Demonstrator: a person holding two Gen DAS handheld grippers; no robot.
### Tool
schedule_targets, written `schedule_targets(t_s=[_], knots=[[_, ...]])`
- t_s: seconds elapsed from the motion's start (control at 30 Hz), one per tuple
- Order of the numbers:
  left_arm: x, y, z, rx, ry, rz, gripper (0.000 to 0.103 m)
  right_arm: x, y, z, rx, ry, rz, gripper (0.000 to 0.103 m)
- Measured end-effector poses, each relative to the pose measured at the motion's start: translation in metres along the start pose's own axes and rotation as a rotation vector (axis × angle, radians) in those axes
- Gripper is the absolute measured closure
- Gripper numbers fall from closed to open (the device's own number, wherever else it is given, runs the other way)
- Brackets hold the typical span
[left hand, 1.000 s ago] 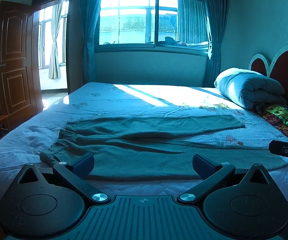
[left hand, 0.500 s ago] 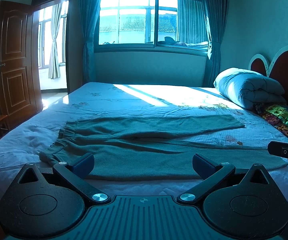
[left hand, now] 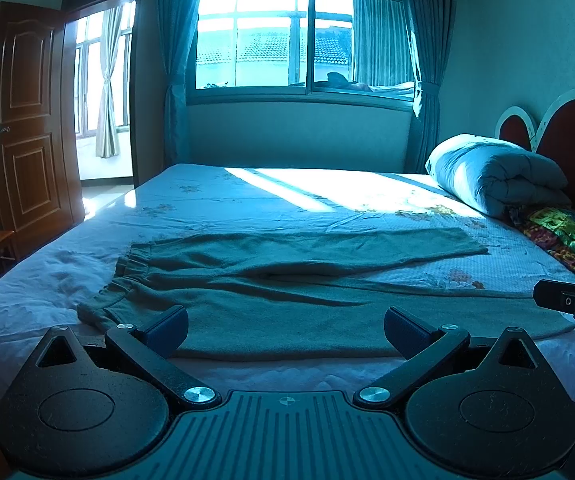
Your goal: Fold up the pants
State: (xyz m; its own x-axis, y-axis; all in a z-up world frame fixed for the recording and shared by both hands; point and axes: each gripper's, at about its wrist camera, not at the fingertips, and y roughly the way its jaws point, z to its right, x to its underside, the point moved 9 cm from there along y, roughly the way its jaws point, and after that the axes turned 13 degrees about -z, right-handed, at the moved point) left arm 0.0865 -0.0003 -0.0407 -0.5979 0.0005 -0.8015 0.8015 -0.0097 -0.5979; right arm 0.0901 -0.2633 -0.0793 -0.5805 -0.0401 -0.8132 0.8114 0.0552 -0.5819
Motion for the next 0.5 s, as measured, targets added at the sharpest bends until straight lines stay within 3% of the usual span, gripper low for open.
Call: schedule_targets(t_s=[0.5], knots=[[-0.0004, 0.0001, 0.0011, -0.001, 0.0, -0.001, 0.0, 0.0003, -0.0004, 0.001, 0.0, 0.001, -0.002, 0.006]])
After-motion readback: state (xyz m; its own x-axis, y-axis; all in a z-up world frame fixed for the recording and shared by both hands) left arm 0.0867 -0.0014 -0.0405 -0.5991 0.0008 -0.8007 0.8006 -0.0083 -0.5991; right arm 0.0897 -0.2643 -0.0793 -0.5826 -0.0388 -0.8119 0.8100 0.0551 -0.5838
